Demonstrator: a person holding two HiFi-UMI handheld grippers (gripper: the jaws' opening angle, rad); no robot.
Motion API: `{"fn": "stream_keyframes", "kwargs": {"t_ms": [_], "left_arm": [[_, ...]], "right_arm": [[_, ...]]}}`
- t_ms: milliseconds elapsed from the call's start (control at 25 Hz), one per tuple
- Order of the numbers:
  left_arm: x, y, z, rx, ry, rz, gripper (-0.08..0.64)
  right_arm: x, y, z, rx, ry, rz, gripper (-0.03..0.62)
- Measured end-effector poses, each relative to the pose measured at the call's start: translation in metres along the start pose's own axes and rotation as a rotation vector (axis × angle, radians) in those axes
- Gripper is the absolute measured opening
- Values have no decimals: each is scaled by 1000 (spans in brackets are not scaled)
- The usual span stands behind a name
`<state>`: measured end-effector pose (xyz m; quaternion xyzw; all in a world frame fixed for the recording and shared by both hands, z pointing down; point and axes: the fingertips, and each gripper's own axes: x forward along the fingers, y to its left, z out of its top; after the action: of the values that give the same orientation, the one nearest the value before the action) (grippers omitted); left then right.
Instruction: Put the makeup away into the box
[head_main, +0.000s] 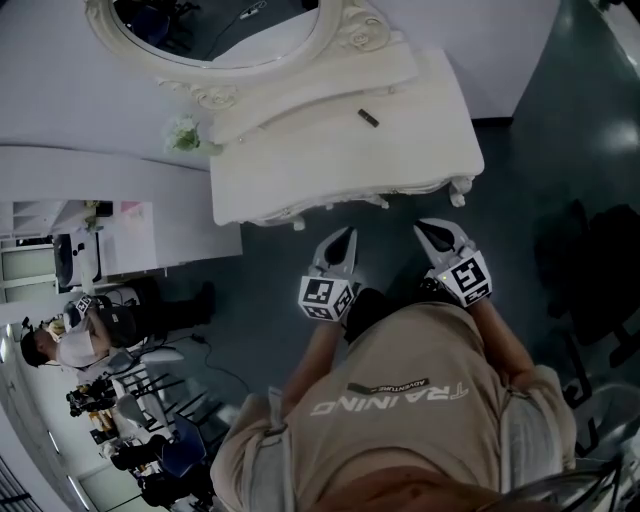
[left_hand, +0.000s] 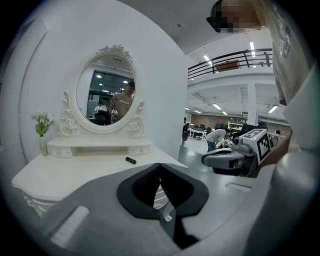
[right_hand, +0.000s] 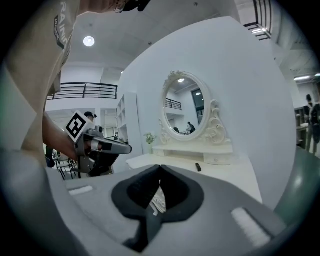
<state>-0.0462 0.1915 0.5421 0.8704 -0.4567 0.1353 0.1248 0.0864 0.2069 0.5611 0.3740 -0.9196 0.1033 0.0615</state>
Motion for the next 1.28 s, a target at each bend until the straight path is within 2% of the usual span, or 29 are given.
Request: {"fn": "stream_keyframes", "kwargs": {"t_ms": [200, 320, 520, 760, 1040, 1280], "left_arm": [[3, -2, 4, 5, -20, -20, 6], [-2, 13, -6, 3, 1, -16, 6], [4, 42, -20, -66, 10, -5, 6], [25, 87, -2, -58, -23, -87, 6], [49, 144, 48, 1, -74, -202, 6], [61, 194, 47, 20, -43, -251, 6]], "right_arm": [[9, -6, -8, -23, 25, 2, 3], [24, -3, -8, -10, 28, -8, 3], [44, -2, -9, -6, 65, -1, 3], [89, -2, 18, -36, 74, -52, 3], [140, -5, 61, -77, 68, -141, 3], [181, -7, 68, -36, 47, -229, 3]]}}
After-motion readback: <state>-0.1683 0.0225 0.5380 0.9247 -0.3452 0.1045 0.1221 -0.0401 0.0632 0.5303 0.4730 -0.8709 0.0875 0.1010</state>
